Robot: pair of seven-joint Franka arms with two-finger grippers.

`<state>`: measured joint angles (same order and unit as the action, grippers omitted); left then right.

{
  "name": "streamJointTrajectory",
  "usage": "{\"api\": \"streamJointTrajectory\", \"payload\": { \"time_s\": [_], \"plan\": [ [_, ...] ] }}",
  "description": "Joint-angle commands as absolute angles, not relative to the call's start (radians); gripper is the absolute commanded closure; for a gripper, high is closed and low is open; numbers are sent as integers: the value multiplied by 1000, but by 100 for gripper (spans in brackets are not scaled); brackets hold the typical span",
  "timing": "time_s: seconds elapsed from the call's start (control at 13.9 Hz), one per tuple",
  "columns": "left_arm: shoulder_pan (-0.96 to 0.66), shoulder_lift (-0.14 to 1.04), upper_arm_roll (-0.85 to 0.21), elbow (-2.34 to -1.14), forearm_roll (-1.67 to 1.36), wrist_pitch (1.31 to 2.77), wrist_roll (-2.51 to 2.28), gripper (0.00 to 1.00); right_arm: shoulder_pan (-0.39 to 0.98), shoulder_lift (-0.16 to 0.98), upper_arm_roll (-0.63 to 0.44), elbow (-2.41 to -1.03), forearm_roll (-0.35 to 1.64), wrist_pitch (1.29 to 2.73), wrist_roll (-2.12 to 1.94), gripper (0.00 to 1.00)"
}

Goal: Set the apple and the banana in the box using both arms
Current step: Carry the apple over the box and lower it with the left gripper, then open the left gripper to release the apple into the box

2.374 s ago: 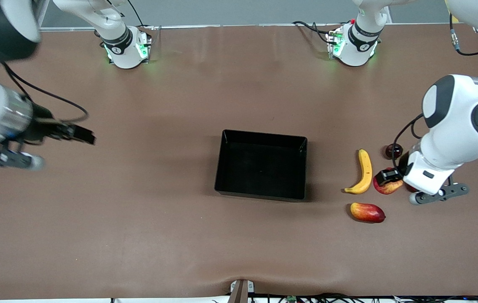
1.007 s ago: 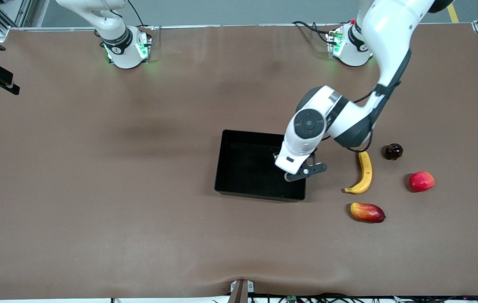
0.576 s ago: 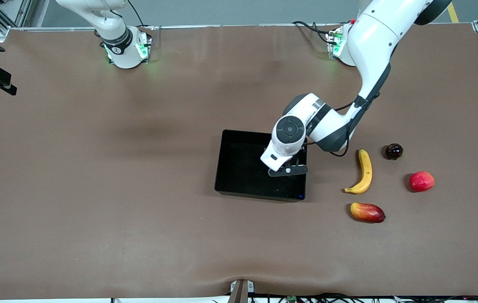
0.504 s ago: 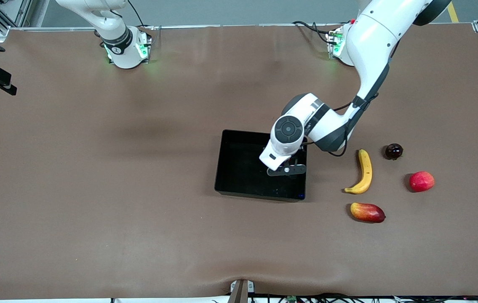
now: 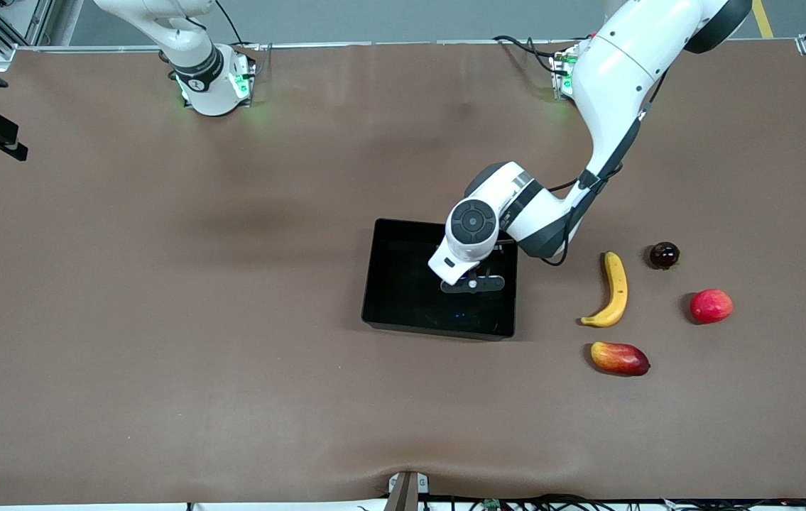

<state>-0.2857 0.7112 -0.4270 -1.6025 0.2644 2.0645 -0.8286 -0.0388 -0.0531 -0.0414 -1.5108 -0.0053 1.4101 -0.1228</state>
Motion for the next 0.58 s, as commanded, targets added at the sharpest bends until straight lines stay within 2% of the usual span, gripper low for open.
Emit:
{"api": "streamJointTrajectory", "payload": {
  "time_s": [0.0,0.29,0.5],
  "plan": [
    [-278,696,-425,-1536,282,2040,-833,0,-52,-63,-32,-1519,-21,1416,-129,0],
    [-195,646,-423,-1418,278,1921,-825,0,-51,-63,-32,-1517,-21,1416,-129,0],
    [-68,606,-426,-1422,272,1864,-570,0,-51,-63,-32,-1517,-21,1416,-129,0]
  ]
}}
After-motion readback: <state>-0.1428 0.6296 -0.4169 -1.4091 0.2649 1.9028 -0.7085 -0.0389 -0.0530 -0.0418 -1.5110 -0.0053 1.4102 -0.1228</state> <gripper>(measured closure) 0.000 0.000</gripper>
